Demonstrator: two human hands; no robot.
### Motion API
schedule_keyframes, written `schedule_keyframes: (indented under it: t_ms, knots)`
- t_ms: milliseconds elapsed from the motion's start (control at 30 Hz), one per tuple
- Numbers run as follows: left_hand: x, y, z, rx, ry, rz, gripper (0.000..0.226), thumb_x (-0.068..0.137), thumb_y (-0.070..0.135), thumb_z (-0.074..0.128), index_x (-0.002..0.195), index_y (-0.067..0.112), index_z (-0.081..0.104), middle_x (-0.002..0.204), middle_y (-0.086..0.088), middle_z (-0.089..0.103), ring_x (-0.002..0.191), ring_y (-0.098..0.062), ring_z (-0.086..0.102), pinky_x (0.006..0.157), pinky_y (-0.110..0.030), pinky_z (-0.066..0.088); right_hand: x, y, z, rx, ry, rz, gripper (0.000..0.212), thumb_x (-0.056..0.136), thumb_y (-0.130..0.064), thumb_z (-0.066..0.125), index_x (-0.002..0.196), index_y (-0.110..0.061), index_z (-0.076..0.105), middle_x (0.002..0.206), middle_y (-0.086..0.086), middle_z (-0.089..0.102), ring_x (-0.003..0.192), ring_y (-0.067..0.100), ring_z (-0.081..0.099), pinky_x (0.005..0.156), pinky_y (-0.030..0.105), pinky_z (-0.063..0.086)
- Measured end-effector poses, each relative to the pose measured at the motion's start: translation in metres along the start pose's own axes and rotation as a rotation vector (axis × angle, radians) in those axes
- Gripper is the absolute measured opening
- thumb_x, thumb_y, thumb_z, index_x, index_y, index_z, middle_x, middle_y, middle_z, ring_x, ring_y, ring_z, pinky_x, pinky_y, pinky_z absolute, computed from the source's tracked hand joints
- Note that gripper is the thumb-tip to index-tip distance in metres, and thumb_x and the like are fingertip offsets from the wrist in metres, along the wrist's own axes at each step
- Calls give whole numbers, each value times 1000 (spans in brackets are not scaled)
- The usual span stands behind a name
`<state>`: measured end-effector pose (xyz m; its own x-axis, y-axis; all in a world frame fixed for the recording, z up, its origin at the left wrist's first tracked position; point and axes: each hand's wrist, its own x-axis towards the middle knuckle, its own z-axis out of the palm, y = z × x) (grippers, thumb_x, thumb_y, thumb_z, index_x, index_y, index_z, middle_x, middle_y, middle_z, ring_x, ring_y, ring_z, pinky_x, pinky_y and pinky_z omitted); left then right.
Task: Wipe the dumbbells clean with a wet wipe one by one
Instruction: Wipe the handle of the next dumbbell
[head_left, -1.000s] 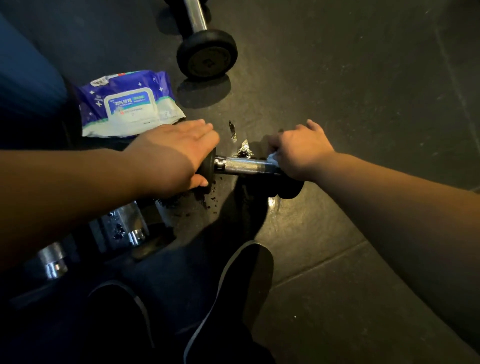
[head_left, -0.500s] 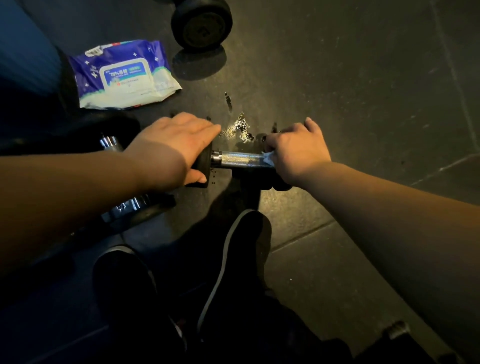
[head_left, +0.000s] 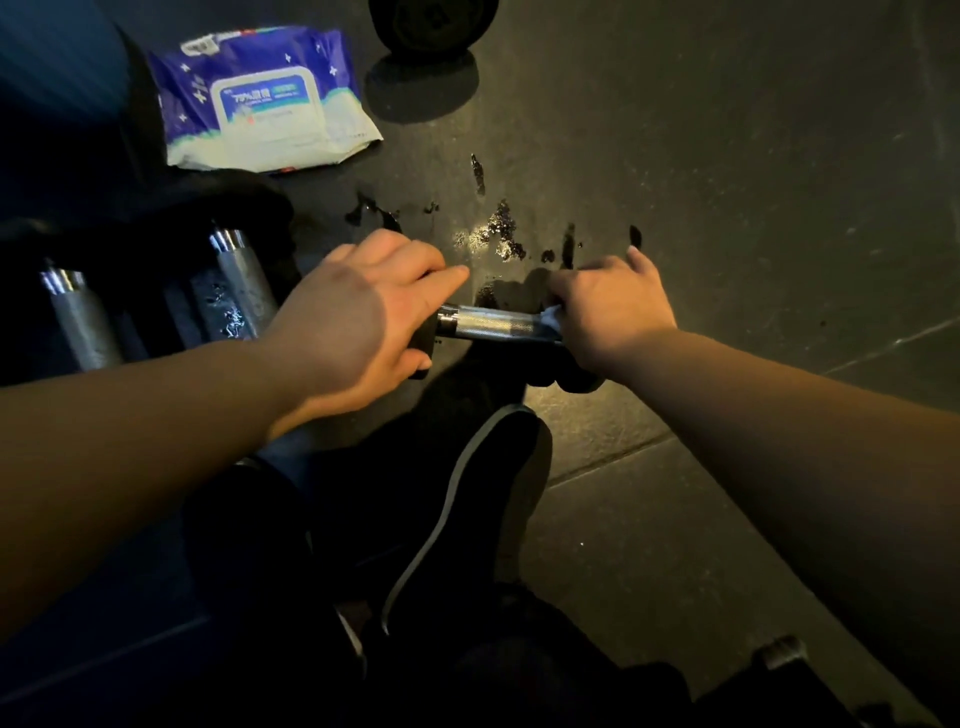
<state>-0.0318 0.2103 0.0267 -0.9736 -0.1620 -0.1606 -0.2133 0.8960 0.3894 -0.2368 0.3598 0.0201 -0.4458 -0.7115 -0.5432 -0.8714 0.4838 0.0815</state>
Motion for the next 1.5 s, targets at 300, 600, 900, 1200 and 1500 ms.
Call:
schedule_keyframes:
  t_ms: [300, 600, 900, 1200, 1500]
  knots:
    - [30, -14, -16, -154, -27, -223, 46, 84, 39, 71, 125, 31, 53, 131, 4, 58, 119, -24, 54, 97, -42, 44, -7, -2, 1, 12, 193, 13, 34, 82, -25, 66, 115, -20, 64, 109, 6, 72, 136, 30, 44, 121, 51, 16]
    - [56, -25, -27, -80, -110, -236, 43, 102, 36, 43, 143, 22, 48, 144, -1, 50, 132, -27, 45, 105, -46, 41, -2, 5, 1, 26, 310, -2, 15, 83, -27, 64, 95, -20, 70, 97, 3, 74, 136, 32, 46, 120, 51, 18]
    - [88, -45, -32, -62, -211, -250, 39, 104, 38, 34, 134, 22, 53, 136, -8, 57, 122, -34, 52, 102, -48, 43, 7, 7, 5, -10, 401, -10, 18, 82, -19, 65, 97, -16, 73, 96, 4, 72, 135, 32, 46, 120, 52, 19]
    - [83, -37, -37, 154, -34, -155, 42, 98, 49, 39, 123, 19, 55, 122, -7, 59, 112, -30, 55, 87, -47, 50, 20, 11, 0, 47, 397, 12, 16, 80, -18, 64, 95, -17, 70, 100, 2, 72, 137, 30, 44, 119, 48, 18]
    - [86, -40, -37, 159, -323, -164, 120, 67, 67, 75, 155, 16, 10, 161, -9, 22, 144, -29, 28, 113, -49, 35, 21, 10, -3, 29, 434, 31, 21, 83, -15, 61, 101, -17, 72, 100, 4, 72, 140, 33, 41, 121, 51, 18]
